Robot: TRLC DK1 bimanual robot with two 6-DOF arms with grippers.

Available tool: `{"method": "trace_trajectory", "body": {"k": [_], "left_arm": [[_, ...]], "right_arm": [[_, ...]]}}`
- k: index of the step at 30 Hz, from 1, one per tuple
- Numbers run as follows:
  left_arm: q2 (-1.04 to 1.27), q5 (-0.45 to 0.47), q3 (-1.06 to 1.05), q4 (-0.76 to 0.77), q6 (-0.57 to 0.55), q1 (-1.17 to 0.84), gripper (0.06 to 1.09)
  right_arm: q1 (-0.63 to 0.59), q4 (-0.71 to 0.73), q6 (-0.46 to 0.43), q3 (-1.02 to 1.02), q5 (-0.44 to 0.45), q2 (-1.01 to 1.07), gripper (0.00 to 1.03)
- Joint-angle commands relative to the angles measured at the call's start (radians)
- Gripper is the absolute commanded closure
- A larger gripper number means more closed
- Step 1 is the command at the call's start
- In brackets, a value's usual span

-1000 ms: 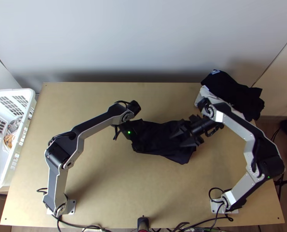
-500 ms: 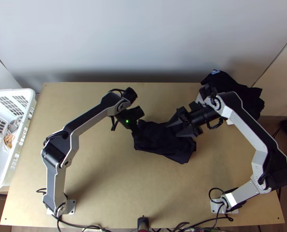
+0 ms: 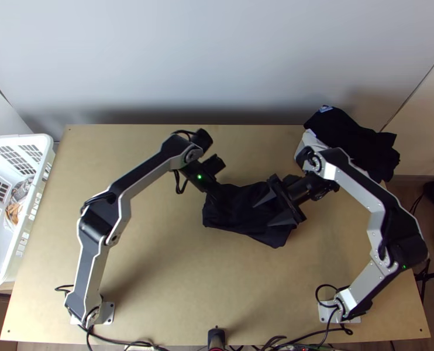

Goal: Fold the t-shirt

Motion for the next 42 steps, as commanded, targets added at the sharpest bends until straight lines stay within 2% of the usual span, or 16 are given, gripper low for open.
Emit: {"method": "trace_trajectory", "body": {"k": [1, 4, 7, 13, 18, 27, 33, 42], "left_arm": [[0.122, -0.006, 0.027, -0.06, 0.062, -0.002, 0.1], [0.15, -0.09, 0.018, -0.026, 0.066, -0.001, 0.1], [0.165, -0.127, 0.016, 0.009, 0.066, 0.01, 0.1], [0.183, -0.197, 0.015, 0.049, 0.068, 0.036, 0.1], [0.177, -0.202, 0.008, 0.049, 0.07, 0.045, 0.1], [0.088, -0.202, 0.028, 0.032, 0.053, 0.042, 0.1], [0.061, -0.127, 0.208, -0.187, 0.042, 0.039, 0.1], [-0.062, -0.088, 0.2, -0.276, 0.059, 0.061, 0.1]], "right_arm": [[-0.023, -0.059, -0.124, -0.054, -0.015, 0.101, 0.05], [-0.036, -0.056, -0.165, -0.076, -0.014, 0.161, 0.05], [-0.046, -0.01, -0.176, -0.097, -0.009, 0.204, 0.05], [-0.053, 0.152, -0.245, -0.145, 0.088, 0.244, 0.05], [-0.055, 0.276, -0.26, -0.2, 0.238, 0.231, 0.05], [-0.003, 0.227, -0.213, -0.063, 0.239, -0.012, 0.05], [0.046, 0.226, -0.188, 0.041, 0.253, -0.124, 0.05], [0.063, 0.272, -0.176, 0.09, 0.259, -0.151, 0.05]]}}
